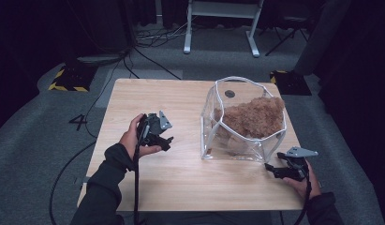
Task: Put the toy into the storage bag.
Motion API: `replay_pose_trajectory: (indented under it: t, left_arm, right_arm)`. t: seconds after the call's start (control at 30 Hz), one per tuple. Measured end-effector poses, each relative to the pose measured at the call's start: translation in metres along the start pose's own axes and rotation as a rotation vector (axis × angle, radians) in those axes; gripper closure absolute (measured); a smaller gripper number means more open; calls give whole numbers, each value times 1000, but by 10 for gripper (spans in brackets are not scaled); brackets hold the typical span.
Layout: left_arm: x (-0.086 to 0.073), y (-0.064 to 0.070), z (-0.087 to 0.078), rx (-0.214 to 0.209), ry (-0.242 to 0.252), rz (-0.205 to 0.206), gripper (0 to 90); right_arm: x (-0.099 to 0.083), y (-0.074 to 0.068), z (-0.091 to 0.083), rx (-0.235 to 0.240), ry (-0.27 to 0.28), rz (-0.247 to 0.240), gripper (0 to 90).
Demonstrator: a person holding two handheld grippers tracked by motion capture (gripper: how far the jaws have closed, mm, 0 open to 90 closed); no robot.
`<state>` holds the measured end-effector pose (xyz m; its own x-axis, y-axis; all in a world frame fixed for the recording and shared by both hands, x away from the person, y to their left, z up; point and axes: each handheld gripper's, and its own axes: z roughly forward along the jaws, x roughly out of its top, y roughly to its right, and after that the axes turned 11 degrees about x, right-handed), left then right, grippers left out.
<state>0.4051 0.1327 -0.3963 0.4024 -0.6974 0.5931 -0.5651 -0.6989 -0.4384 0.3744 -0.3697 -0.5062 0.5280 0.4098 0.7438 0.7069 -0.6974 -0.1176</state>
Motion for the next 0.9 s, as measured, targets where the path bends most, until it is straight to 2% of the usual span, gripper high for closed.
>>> replay_pose_trajectory:
  t: [0.9]
  left_arm:
    - [-46,4,6,-16,-34,-64,167]
  right_arm:
    - [0,0,0,0,0,0,198]
